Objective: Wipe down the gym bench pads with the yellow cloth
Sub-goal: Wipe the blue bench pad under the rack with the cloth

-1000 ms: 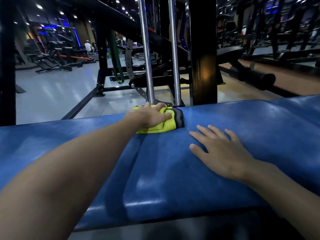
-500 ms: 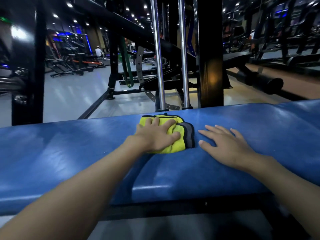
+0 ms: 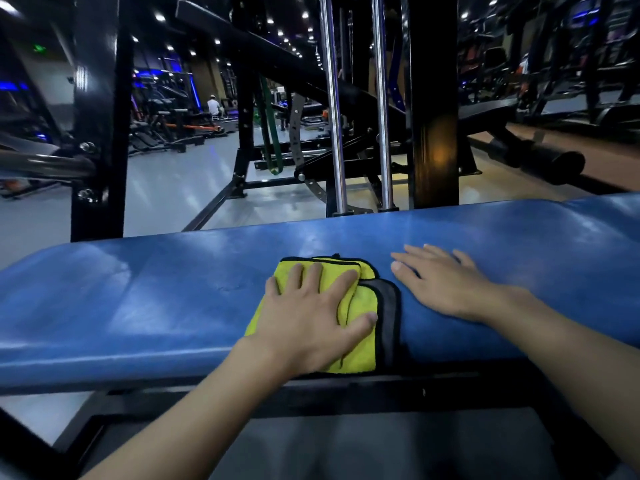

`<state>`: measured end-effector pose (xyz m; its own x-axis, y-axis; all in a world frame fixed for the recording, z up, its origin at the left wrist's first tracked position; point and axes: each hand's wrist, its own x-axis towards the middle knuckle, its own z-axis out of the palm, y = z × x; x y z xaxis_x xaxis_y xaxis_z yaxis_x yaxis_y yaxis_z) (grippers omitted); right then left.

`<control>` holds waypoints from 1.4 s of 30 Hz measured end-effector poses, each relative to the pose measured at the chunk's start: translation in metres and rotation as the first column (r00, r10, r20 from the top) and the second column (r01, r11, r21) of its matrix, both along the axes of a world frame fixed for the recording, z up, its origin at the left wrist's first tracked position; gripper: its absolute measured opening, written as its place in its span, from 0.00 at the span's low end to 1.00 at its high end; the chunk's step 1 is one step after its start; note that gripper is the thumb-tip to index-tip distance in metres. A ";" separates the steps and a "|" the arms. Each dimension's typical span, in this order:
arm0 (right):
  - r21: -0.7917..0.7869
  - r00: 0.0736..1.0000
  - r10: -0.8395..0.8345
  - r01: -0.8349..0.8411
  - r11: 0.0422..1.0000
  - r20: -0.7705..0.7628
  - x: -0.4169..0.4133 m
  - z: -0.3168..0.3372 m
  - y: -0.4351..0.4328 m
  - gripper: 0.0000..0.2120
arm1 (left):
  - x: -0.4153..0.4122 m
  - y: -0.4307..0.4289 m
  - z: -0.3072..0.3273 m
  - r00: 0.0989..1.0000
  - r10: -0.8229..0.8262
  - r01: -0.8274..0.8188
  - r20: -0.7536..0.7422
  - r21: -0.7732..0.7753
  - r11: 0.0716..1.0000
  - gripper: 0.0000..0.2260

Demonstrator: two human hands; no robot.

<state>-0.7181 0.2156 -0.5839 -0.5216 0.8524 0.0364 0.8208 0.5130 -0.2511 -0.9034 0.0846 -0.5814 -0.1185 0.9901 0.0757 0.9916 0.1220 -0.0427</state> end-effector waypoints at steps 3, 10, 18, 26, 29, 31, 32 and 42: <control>0.025 1.000 0.009 -0.010 1.000 0.014 0.004 0.006 0.006 0.24 | -0.005 0.022 0.004 1.000 0.015 -0.014 0.028 -0.058 0.998 0.32; -0.034 0.996 -0.018 0.021 0.999 0.082 0.005 -0.012 0.022 0.28 | -0.030 0.106 0.008 0.995 0.049 -0.041 0.085 -0.090 0.995 0.30; 0.014 0.996 -0.035 0.034 0.999 0.083 0.004 -0.015 0.023 0.28 | -0.055 0.205 0.009 0.990 0.081 -0.074 0.111 -0.070 0.995 0.29; 0.013 0.997 -0.036 0.035 0.999 0.071 0.004 -0.015 0.024 0.27 | -0.058 0.222 0.006 0.993 0.071 -0.065 0.090 -0.070 0.995 0.29; 0.014 0.997 -0.040 0.039 0.999 0.064 0.003 -0.015 0.025 0.28 | -0.053 0.206 0.006 0.994 0.073 -0.067 0.086 -0.071 0.995 0.28; 0.007 0.998 -0.038 0.038 0.999 0.054 0.004 -0.015 0.025 0.28 | -0.049 0.187 0.005 0.995 0.056 -0.050 0.084 -0.065 0.997 0.28; 0.002 0.998 -0.037 0.037 0.999 0.051 0.004 -0.014 0.024 0.28 | -0.047 0.176 0.004 0.996 0.043 -0.038 0.081 -0.062 0.997 0.28; -0.033 0.989 -0.034 0.039 0.999 0.144 0.004 -0.002 0.018 0.28 | -0.025 0.035 0.002 0.998 -0.045 0.048 0.054 -0.063 0.997 0.34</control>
